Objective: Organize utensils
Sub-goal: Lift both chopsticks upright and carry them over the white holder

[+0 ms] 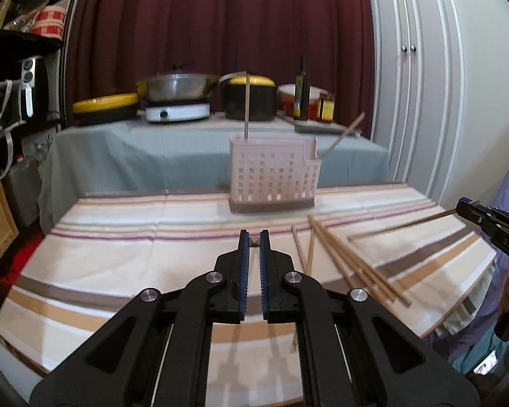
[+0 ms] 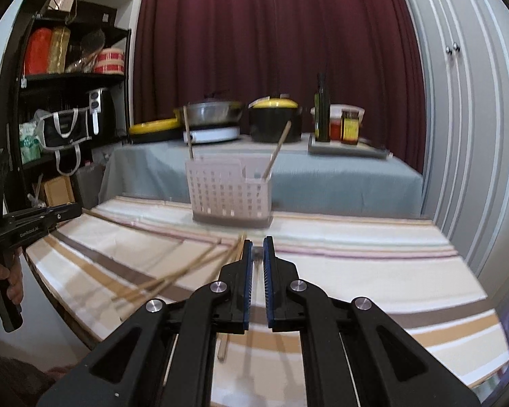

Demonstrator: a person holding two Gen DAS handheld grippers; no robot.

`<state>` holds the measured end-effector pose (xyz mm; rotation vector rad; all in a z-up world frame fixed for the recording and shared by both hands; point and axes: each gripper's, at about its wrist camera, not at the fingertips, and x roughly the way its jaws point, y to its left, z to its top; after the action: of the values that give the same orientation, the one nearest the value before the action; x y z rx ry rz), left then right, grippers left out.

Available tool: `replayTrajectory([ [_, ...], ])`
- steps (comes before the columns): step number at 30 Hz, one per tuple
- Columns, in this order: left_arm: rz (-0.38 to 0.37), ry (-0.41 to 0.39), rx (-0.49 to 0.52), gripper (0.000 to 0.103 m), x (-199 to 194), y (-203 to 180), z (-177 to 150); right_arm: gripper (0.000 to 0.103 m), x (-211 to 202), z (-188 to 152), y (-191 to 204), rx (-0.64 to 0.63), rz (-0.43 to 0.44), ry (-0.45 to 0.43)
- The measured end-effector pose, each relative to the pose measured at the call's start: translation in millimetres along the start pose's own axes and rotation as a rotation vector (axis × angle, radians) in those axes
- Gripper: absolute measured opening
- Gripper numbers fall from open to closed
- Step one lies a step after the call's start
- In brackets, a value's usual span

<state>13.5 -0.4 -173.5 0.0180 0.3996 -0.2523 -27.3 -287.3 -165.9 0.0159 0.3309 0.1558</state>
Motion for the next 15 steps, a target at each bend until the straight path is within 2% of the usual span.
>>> replayTrajectory([
  [3,0.005,-0.033,-0.009,0.006,-12.5,3.5,17.4,0.007,-5.6,14.0,-3.3,0.0,-0.007,-0.013],
  [7,0.017,-0.054,-0.011,0.006,-20.8,7.7,35.3,0.007,-1.4,28.8,-10.4,0.016,-0.008,0.011],
  [15,0.012,-0.044,-0.041,0.006,0.9,19.4,60.2,0.007,23.4,47.7,-16.5,0.009,-0.015,0.003],
])
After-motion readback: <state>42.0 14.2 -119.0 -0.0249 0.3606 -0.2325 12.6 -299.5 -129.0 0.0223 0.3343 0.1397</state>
